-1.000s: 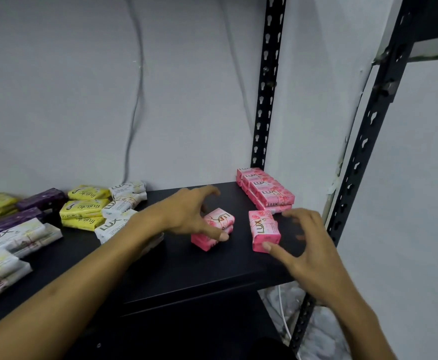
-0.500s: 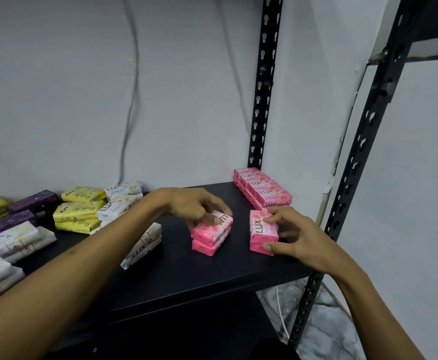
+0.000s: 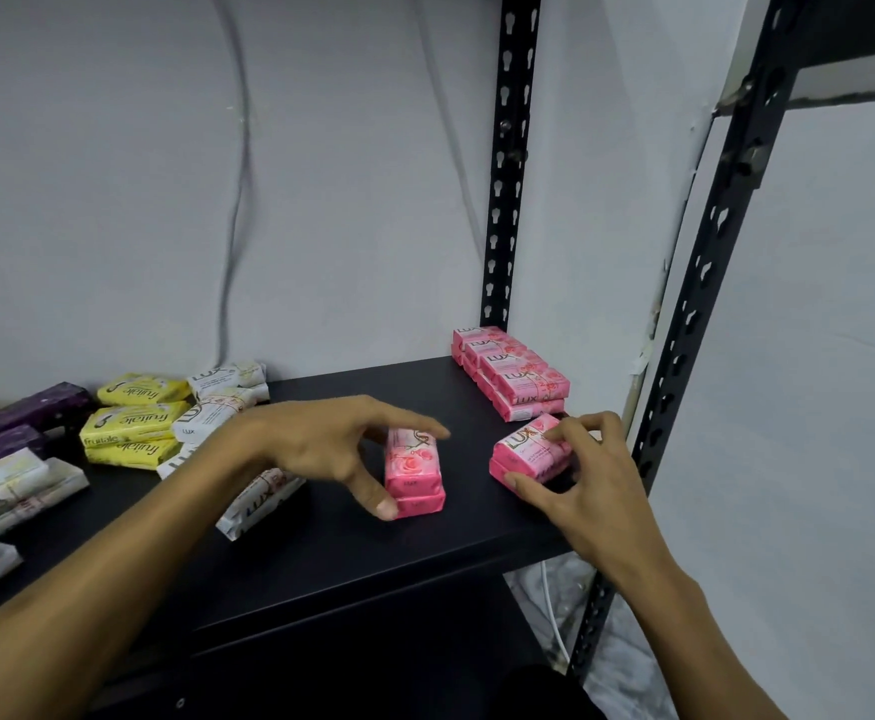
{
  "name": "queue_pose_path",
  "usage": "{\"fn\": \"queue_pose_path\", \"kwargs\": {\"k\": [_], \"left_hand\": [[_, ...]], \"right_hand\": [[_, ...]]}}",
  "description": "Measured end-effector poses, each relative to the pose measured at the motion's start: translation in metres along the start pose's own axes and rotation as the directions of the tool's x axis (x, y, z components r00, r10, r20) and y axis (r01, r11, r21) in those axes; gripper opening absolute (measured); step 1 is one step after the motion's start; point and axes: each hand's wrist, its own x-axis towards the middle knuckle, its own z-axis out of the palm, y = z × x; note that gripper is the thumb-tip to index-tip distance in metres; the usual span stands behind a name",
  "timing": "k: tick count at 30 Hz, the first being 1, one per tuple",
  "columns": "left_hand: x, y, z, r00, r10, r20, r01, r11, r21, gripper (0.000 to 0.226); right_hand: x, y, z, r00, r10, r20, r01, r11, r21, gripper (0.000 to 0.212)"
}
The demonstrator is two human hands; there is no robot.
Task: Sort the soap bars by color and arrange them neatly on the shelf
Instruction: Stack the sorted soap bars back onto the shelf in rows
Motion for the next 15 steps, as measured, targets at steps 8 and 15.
{"fn": "queue_pose_path", "kwargs": {"k": [8,15], "left_hand": [[0.03,-0.008,0.026,0.966,0.029,-0.258,-0.007,0.997,0.083,0.077],[0.052,0.012,0.045,0.907,-0.002,-0.42,0.079,0.983,0.167,0.081]], "right_hand": [[0.026,0.005,0.015,0.976,0.157,-0.148,-0.178,0.973,-0.146,0.055],[0.056,0.01,0.026,0.971,0.201,-0.13,-0.22,0.962,-0.163,0.06]]}}
